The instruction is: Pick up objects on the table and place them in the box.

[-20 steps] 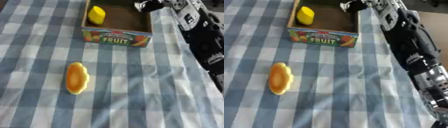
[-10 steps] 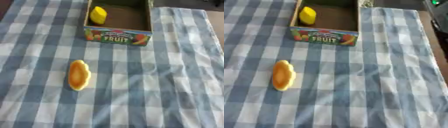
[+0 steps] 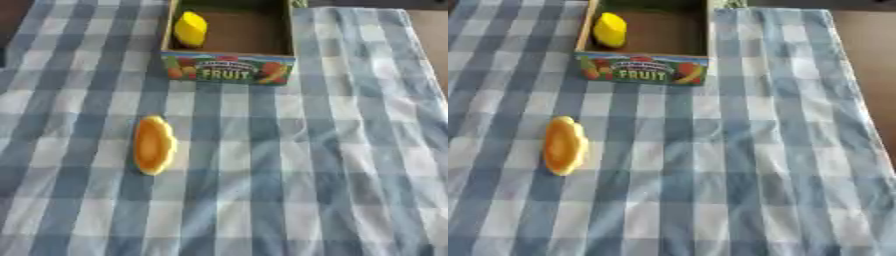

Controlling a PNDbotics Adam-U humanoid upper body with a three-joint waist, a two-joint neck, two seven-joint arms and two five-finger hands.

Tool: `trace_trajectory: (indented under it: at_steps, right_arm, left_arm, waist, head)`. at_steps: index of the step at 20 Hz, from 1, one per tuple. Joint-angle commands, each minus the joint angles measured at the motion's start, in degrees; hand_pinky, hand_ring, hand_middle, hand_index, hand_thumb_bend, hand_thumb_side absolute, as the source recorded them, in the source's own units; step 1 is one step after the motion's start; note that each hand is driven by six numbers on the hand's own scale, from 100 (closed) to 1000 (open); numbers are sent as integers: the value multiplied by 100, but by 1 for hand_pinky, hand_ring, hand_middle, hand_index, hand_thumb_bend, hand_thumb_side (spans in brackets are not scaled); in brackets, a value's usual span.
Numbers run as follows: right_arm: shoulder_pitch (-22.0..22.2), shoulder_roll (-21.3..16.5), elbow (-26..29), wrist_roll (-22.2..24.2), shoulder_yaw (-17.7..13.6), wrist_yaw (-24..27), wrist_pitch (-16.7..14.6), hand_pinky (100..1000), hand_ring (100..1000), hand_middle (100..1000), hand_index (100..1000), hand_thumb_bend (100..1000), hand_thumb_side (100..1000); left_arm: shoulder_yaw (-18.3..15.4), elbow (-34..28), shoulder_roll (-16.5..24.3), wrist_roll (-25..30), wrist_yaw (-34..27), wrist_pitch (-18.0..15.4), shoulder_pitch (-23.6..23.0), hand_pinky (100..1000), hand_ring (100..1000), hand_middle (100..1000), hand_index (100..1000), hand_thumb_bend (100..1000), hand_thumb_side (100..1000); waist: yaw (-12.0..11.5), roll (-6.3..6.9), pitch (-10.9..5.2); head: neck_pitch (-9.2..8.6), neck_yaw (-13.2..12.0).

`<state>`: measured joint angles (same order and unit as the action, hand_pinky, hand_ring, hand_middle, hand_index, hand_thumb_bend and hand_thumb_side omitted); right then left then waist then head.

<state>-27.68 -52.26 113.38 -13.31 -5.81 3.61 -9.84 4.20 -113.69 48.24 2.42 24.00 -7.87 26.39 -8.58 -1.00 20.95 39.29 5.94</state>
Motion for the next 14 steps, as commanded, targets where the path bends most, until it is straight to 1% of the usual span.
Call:
trace_trajectory:
  at_steps: [1,3,5,7,9,12,13,14]
  right_arm:
    - [98,-169,121,-141,-180,-36,-230,842,961,721,815,100,162]
    - [169,-160,121,-174,-192,-71,-288,842,960,720,814,100,167]
    - [196,-149,121,-177,-180,-82,-298,842,961,719,813,100,172]
    - [203,-140,121,-152,-152,-84,-284,842,962,718,812,100,183]
    - [217,-130,121,-114,-121,-85,-257,841,963,716,812,100,196]
    - [251,-113,121,-78,-92,-81,-203,841,965,712,808,100,215]
    - [258,-108,121,-73,-84,-77,-184,841,965,711,808,100,178]
    - [264,-101,121,-64,-72,-72,-164,841,966,710,806,100,226]
  left_arm:
    - [211,-90,578,791,79,-12,197,890,938,874,932,357,326]
    - [397,-90,705,1197,57,-38,284,901,951,885,930,380,333]
    - [577,-90,761,1513,-18,-40,332,906,962,894,934,378,358]
    - [721,-90,770,1745,-118,9,355,914,970,901,936,404,347]
    - [844,-90,785,1938,-159,69,346,921,977,906,935,435,309]
    - [1033,-90,827,2205,-192,157,260,935,993,916,947,464,183]
    - [1086,-90,837,2302,-212,183,235,935,995,916,948,578,100]
    - [1139,-90,842,2400,-234,210,208,935,997,916,946,486,100]
  waist:
    - [26,32,-158]
    - [48,58,-164]
    - [63,79,-168]
    - [73,94,-171]
    - [82,99,-171]
    - [88,103,-162]
    - [89,104,-161]
    - [88,103,-159]
  head:
    - [52,-42]
    - [57,-49]
    - [56,-51]
    - [61,-53]
    - [63,-50]
    - [66,-55]
    - [66,-59]
    - [67,-64]
